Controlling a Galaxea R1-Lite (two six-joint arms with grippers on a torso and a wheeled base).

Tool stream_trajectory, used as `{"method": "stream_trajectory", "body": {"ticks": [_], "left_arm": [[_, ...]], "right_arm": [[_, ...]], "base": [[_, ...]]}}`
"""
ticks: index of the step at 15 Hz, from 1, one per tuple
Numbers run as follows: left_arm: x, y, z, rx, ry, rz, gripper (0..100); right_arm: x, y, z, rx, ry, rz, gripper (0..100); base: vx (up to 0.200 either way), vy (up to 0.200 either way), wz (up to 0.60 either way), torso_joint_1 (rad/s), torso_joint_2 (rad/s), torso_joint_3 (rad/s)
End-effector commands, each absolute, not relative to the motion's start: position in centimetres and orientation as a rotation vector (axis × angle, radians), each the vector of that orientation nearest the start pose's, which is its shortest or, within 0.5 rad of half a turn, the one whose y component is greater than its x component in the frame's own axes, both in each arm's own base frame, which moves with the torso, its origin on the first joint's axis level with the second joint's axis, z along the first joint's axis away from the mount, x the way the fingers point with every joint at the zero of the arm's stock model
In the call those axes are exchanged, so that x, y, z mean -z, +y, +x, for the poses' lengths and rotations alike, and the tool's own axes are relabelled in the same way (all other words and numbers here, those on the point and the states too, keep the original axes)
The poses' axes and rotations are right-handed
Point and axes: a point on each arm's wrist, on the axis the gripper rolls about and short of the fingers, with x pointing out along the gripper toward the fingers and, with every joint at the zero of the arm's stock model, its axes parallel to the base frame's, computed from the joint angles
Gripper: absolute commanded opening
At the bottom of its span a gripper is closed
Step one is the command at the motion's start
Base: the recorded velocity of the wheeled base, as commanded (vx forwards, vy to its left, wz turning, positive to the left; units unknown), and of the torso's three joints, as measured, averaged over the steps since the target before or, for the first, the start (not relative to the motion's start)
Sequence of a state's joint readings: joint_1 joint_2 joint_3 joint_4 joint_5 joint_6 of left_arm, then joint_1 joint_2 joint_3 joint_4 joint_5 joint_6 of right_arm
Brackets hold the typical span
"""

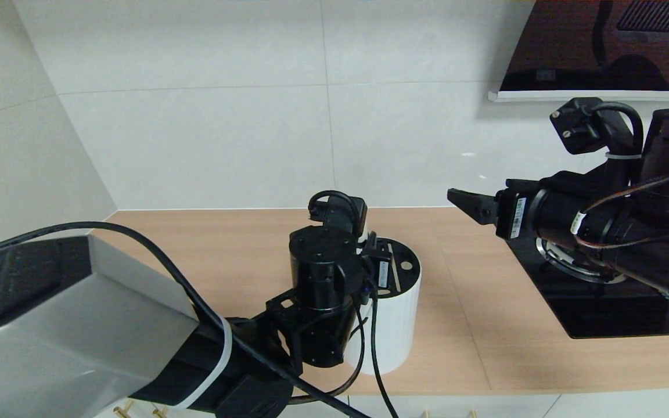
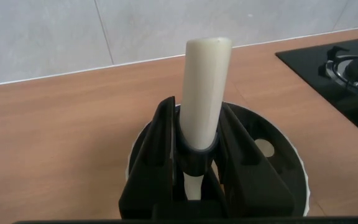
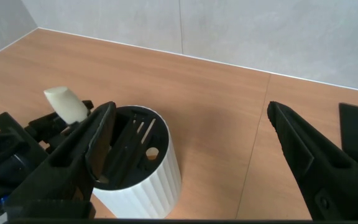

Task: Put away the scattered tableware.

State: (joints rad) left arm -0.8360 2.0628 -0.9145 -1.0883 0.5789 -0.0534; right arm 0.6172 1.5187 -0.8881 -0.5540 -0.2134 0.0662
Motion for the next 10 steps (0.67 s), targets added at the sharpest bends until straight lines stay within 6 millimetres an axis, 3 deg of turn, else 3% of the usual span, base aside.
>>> {"method": "stream_trajectory", "body": {"ticks": [1, 4, 5, 10], "left_arm": [[-13.14, -27.37, 26.39, 0.255, 0.05, -0.016, 0], [-13.1, -27.36, 26.38, 0.255, 0.051, -0.014, 0], [-13.06, -27.38, 26.33, 0.255, 0.052, -0.013, 100], [-13.73, -27.19, 25.53, 0.269, 0.038, -0.022, 100]], "right_arm": [[-24.98, 15.36, 22.41, -0.402, 0.084, 0.034, 100], [-24.99, 15.36, 22.42, -0.402, 0.083, 0.034, 100], [-24.99, 15.36, 22.42, -0.402, 0.083, 0.034, 100], [-24.95, 15.35, 22.41, -0.402, 0.084, 0.032, 100]], "base": [[0.0, 0.0, 0.0, 0.0, 0.0, 0.0], [0.0, 0.0, 0.0, 0.0, 0.0, 0.0], [0.0, 0.0, 0.0, 0.0, 0.0, 0.0], [0.0, 0.0, 0.0, 0.0, 0.0, 0.0]]}}
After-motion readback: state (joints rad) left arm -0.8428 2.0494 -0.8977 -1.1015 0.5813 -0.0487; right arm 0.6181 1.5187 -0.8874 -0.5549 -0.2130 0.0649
